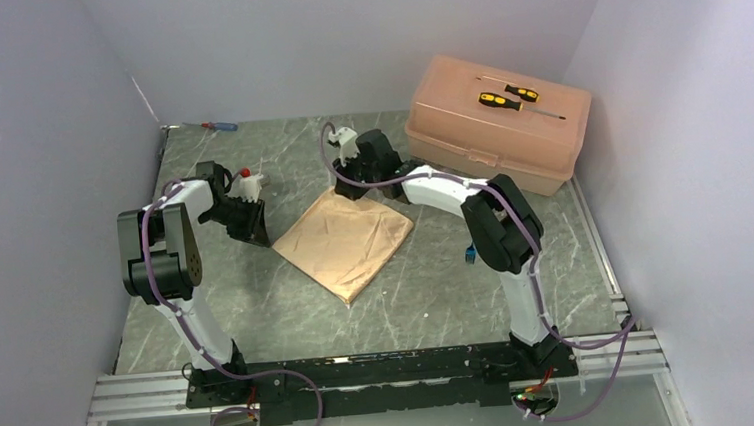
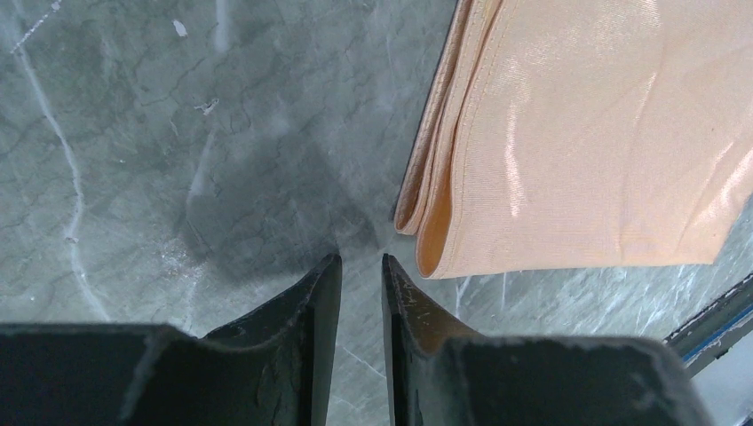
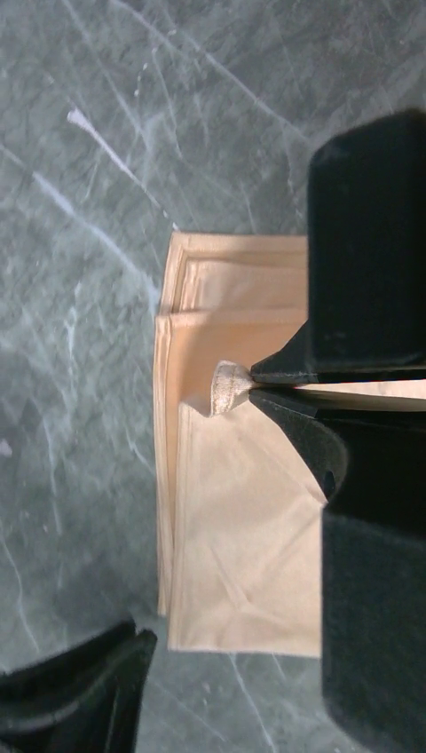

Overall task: Fold the napkin into a case and place the utensils inside
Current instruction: Pick up the top corner of the square-folded napkin from the center of the board, then fold the top corner of the square-folded napkin at the center of the board.

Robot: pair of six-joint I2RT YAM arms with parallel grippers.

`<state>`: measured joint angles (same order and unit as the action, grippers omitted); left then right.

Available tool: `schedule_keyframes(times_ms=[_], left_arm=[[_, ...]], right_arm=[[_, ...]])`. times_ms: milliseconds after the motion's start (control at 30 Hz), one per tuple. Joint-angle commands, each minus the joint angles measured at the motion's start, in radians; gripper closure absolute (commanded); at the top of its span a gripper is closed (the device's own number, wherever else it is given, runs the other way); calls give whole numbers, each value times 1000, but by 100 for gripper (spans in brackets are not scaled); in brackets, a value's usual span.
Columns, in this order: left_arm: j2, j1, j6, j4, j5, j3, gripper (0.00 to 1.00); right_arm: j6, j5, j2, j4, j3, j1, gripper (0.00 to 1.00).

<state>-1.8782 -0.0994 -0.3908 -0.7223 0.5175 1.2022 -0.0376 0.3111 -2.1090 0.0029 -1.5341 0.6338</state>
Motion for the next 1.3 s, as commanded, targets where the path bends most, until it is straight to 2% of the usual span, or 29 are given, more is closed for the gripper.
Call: schedule_keyframes(times_ms=[0, 433, 667, 800, 1133, 1267], left_arm=[[42, -2, -23, -5, -4, 3, 71], [63, -2, -29, -20, -2, 5, 71], [80, -1, -29, -36, -3, 17, 71], [94, -2, -31, -51, -6, 26, 70], [115, -3, -27, -56, -9, 31, 70], [128, -3, -26, -71, -13, 45, 70]], right_arm=[[30, -18, 79, 33, 53, 24, 89], [-19, -72, 330, 69, 416, 143, 89], [-60, -78, 384, 49, 511, 217, 88], [-71, -111, 403, 54, 562, 255, 82], [-82, -141, 494, 56, 651, 312, 82], [-82, -131, 488, 48, 663, 329, 75]])
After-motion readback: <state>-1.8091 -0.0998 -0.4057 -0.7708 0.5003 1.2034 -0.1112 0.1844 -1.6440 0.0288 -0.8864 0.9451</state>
